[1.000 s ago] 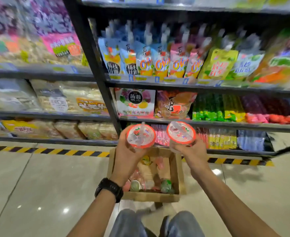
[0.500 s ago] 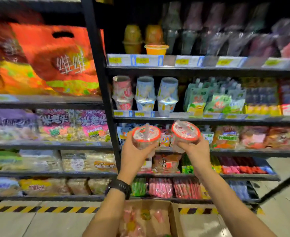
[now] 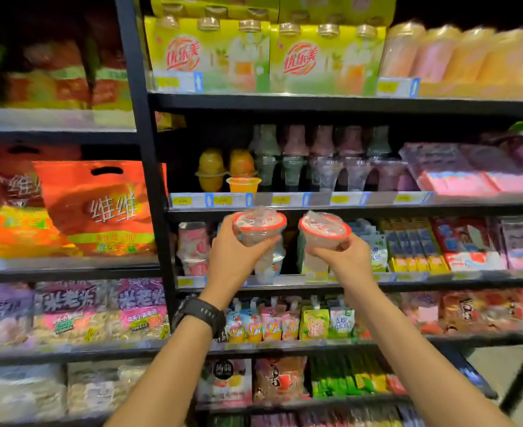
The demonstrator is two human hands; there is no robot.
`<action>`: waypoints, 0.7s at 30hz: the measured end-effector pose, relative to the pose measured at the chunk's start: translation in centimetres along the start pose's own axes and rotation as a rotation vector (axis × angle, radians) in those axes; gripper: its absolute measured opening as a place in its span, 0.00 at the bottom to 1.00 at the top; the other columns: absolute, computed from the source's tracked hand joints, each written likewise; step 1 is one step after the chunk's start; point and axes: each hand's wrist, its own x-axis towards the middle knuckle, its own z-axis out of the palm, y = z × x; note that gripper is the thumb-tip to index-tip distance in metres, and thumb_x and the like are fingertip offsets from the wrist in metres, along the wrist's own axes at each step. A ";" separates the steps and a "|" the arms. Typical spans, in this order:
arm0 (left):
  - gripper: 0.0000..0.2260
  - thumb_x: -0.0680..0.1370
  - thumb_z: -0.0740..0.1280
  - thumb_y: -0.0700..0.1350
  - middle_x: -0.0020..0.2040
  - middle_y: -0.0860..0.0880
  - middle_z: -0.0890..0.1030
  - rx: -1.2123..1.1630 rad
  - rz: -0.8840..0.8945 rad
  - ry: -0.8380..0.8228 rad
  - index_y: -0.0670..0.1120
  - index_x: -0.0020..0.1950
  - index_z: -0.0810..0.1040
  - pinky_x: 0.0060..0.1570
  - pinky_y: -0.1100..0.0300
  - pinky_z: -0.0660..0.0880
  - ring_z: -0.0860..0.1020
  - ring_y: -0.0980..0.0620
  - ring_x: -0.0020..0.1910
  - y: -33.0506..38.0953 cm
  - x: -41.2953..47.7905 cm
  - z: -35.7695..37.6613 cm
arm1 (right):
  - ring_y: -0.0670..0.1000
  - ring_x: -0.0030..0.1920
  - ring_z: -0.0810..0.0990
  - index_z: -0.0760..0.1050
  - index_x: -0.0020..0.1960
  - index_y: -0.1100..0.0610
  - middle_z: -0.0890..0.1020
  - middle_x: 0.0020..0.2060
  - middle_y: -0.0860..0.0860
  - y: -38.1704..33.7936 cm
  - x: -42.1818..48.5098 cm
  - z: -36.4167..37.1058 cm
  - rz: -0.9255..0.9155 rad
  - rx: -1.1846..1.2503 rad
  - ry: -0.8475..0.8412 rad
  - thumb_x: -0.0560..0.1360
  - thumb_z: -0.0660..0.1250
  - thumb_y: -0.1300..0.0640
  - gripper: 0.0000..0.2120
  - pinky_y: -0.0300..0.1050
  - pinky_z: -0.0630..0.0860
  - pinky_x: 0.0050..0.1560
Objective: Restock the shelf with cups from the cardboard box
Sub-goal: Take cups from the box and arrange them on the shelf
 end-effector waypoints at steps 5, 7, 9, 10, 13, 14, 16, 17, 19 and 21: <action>0.27 0.65 0.80 0.54 0.54 0.59 0.81 0.003 0.059 -0.001 0.54 0.60 0.75 0.57 0.52 0.79 0.80 0.60 0.55 2.8 5.0 3.8 | 0.42 0.41 0.80 0.77 0.54 0.55 0.83 0.44 0.48 -2.3 5.2 -2.4 -0.031 0.040 -0.032 0.64 0.78 0.66 0.21 0.31 0.75 0.31; 0.29 0.65 0.81 0.53 0.56 0.59 0.80 0.015 0.062 0.031 0.51 0.62 0.74 0.57 0.52 0.79 0.79 0.59 0.56 3.7 7.2 5.6 | 0.40 0.42 0.80 0.77 0.54 0.54 0.83 0.44 0.46 -2.8 7.6 -3.4 -0.057 0.056 -0.059 0.64 0.78 0.66 0.21 0.32 0.76 0.37; 0.32 0.65 0.81 0.52 0.58 0.55 0.80 0.026 0.074 0.068 0.48 0.64 0.73 0.57 0.55 0.78 0.79 0.58 0.57 4.0 9.6 7.5 | 0.41 0.44 0.81 0.77 0.54 0.53 0.83 0.45 0.46 -2.9 10.4 -4.4 -0.073 0.064 -0.085 0.63 0.79 0.65 0.22 0.34 0.75 0.41; 0.31 0.65 0.81 0.51 0.58 0.54 0.80 0.032 0.082 0.099 0.47 0.64 0.72 0.57 0.58 0.78 0.79 0.59 0.56 4.1 10.8 8.3 | 0.41 0.45 0.81 0.77 0.53 0.53 0.83 0.45 0.46 -3.0 11.8 -4.7 -0.076 0.069 -0.095 0.63 0.79 0.65 0.22 0.34 0.75 0.41; 0.32 0.65 0.82 0.48 0.57 0.53 0.80 0.029 0.065 0.166 0.46 0.64 0.72 0.51 0.68 0.77 0.79 0.60 0.53 3.8 14.3 10.3 | 0.42 0.45 0.81 0.77 0.53 0.53 0.83 0.45 0.46 -3.0 16.0 -5.4 -0.080 0.065 -0.132 0.63 0.80 0.64 0.23 0.36 0.76 0.42; 0.33 0.64 0.82 0.49 0.56 0.52 0.80 0.020 0.048 0.171 0.45 0.63 0.72 0.51 0.66 0.78 0.80 0.58 0.53 3.5 15.4 10.6 | 0.44 0.46 0.81 0.77 0.54 0.54 0.83 0.46 0.47 -3.0 17.1 -5.5 -0.072 0.067 -0.141 0.62 0.80 0.64 0.23 0.39 0.77 0.44; 0.33 0.61 0.83 0.54 0.53 0.48 0.83 0.039 -0.002 0.147 0.43 0.60 0.77 0.49 0.58 0.80 0.83 0.54 0.50 2.7 17.6 10.8 | 0.49 0.49 0.82 0.78 0.56 0.55 0.83 0.48 0.49 -2.7 19.1 -5.3 -0.053 0.073 -0.154 0.61 0.81 0.64 0.26 0.45 0.79 0.48; 0.31 0.60 0.83 0.54 0.48 0.46 0.84 0.058 -0.014 0.119 0.41 0.57 0.79 0.43 0.55 0.81 0.83 0.52 0.44 2.1 18.6 10.7 | 0.50 0.49 0.82 0.78 0.56 0.55 0.84 0.48 0.50 -2.4 20.0 -5.1 -0.045 0.073 -0.158 0.61 0.81 0.64 0.26 0.47 0.79 0.49; 0.29 0.60 0.83 0.54 0.38 0.45 0.81 0.048 -0.043 0.078 0.39 0.52 0.81 0.33 0.56 0.73 0.76 0.52 0.31 1.2 20.4 10.8 | 0.52 0.50 0.81 0.78 0.55 0.55 0.83 0.49 0.52 -2.2 21.4 -4.5 -0.023 0.075 -0.164 0.61 0.81 0.65 0.25 0.49 0.79 0.50; 0.38 0.55 0.83 0.60 0.41 0.45 0.79 0.069 -0.104 0.118 0.40 0.55 0.77 0.38 0.55 0.73 0.75 0.52 0.34 0.3 22.3 11.0 | 0.53 0.50 0.81 0.77 0.54 0.54 0.83 0.49 0.52 -2.0 22.6 -3.8 -0.002 0.087 -0.166 0.61 0.80 0.65 0.25 0.48 0.78 0.48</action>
